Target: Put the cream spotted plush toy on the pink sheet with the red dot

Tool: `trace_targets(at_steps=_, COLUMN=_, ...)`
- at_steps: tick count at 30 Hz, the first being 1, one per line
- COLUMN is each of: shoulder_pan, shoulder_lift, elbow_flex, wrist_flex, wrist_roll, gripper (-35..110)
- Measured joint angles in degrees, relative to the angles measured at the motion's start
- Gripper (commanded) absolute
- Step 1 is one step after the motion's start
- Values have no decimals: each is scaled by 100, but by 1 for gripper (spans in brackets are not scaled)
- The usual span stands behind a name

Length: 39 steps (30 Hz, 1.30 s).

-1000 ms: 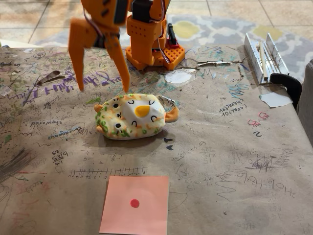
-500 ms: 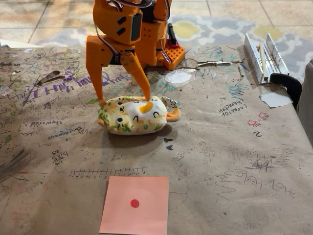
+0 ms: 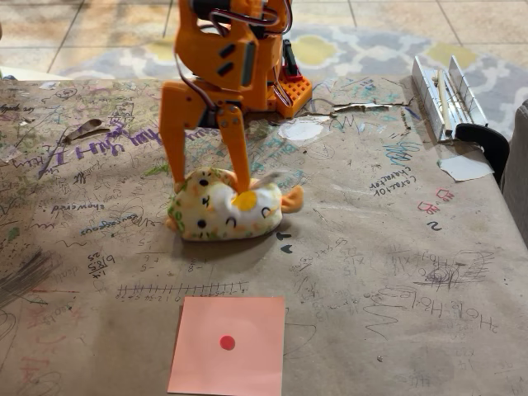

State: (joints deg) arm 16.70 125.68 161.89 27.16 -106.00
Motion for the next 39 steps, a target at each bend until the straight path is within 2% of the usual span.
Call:
trace_targets(at_steps=14, shoulder_pan=-589, shoulder_lift=1301, elbow_flex=1644, wrist_flex=-3032, wrist_roll=2874, gripper=0)
trace_targets(at_steps=19, shoulder_pan=-571, shoulder_lift=2830, elbow_flex=1485, wrist_flex=-3050, wrist_roll=3920, gripper=0)
trace_targets(at_steps=22, shoulder_pan=-571, shoulder_lift=3867, elbow_flex=888, wrist_flex=-2593, wrist_roll=4219, gripper=0)
trace_targets(at_steps=28, shoulder_pan=-650, shoulder_lift=4983, elbow_flex=-562, wrist_flex=-2584, wrist_roll=3990, gripper=0)
trace_targets(at_steps=39, shoulder_pan=-1151, shoulder_lift=6152, elbow_flex=-5309, wrist_flex=-1767, wrist_roll=4131, gripper=0)
